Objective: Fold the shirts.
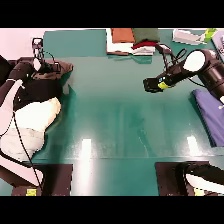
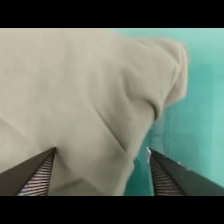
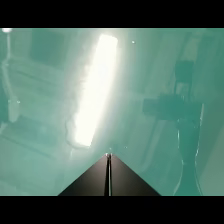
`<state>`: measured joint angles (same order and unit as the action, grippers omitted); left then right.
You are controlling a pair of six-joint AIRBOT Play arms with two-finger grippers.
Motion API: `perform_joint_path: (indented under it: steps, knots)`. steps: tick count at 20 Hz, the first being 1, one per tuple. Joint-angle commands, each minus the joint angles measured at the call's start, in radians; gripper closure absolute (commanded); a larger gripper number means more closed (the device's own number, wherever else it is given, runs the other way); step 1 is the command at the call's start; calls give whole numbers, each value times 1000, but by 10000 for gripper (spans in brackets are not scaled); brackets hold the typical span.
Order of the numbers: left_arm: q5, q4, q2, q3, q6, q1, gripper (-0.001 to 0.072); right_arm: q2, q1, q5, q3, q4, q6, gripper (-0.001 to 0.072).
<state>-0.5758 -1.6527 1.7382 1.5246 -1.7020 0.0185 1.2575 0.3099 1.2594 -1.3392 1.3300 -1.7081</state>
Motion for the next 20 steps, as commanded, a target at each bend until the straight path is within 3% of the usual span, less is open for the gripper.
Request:
perform_joint_path:
  steps: [1,2,3,4,5,6,9,15,20]
  knots:
    - [56,-2,26,2,1,6,172,-1,0,-12,11,-2,0,692]
    - [49,-2,26,2,1,6,320,-1,0,-13,11,-3,0,692]
    - [42,-2,26,2,0,6,361,-1,0,-8,11,-3,0,692]
    - [33,-1,26,2,0,6,452,-4,0,-3,11,-3,0,692]
    - [12,-1,24,4,0,6,627,-11,0,-3,10,-3,0,692]
    - [-32,-1,23,17,1,6,683,-23,0,-4,8,-3,0,692]
    - [-116,-2,-25,98,13,3,684,-60,0,-3,-61,18,0,692]
    - [-119,-1,-401,206,125,-76,686,-137,0,-20,-309,36,1,693]
    - [-285,8,-637,218,213,-327,686,-148,0,-9,-503,126,23,693]
